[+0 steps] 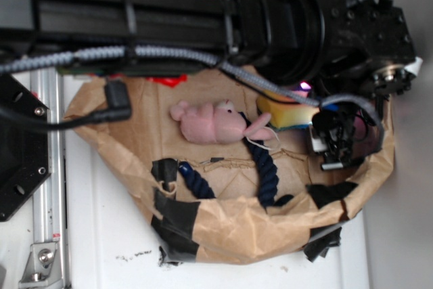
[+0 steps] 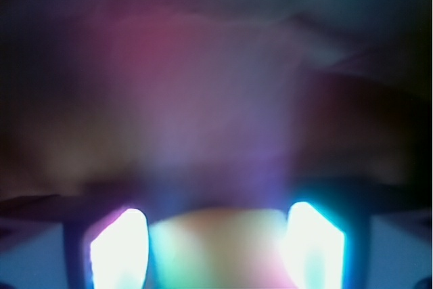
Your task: Grab the green sponge.
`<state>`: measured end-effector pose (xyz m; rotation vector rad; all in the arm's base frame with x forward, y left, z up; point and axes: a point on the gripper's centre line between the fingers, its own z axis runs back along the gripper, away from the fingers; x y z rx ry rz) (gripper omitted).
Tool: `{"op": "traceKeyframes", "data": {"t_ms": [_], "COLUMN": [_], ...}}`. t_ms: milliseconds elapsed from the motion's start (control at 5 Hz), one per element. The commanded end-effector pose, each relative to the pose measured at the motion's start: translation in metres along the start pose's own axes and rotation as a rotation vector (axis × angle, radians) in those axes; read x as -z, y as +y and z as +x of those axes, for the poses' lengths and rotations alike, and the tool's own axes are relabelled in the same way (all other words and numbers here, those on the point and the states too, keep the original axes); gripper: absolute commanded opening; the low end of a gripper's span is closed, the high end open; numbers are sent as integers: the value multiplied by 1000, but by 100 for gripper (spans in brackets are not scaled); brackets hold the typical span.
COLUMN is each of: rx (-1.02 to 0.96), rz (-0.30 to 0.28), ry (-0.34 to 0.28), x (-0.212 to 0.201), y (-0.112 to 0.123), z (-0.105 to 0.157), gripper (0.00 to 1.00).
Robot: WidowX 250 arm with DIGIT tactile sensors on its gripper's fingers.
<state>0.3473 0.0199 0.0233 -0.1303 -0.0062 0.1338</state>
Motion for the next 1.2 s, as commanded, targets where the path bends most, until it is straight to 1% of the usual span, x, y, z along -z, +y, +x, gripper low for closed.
{"op": "traceKeyframes", "data": {"t_ms": [0,200,400,600,800,1000], "rx": [70,115,111,69,85,90], "rz": [-2,38,77,135,156,151], "ry": [-40,-90,-221,-205,-170,-127], "x": [-54,-94,-143,-156,-155,-148], "y": [4,4,6,6,4,6], "z": [-10,-25,-48,-60,-72,-73], "gripper": [0,0,0,0,0,0]}}
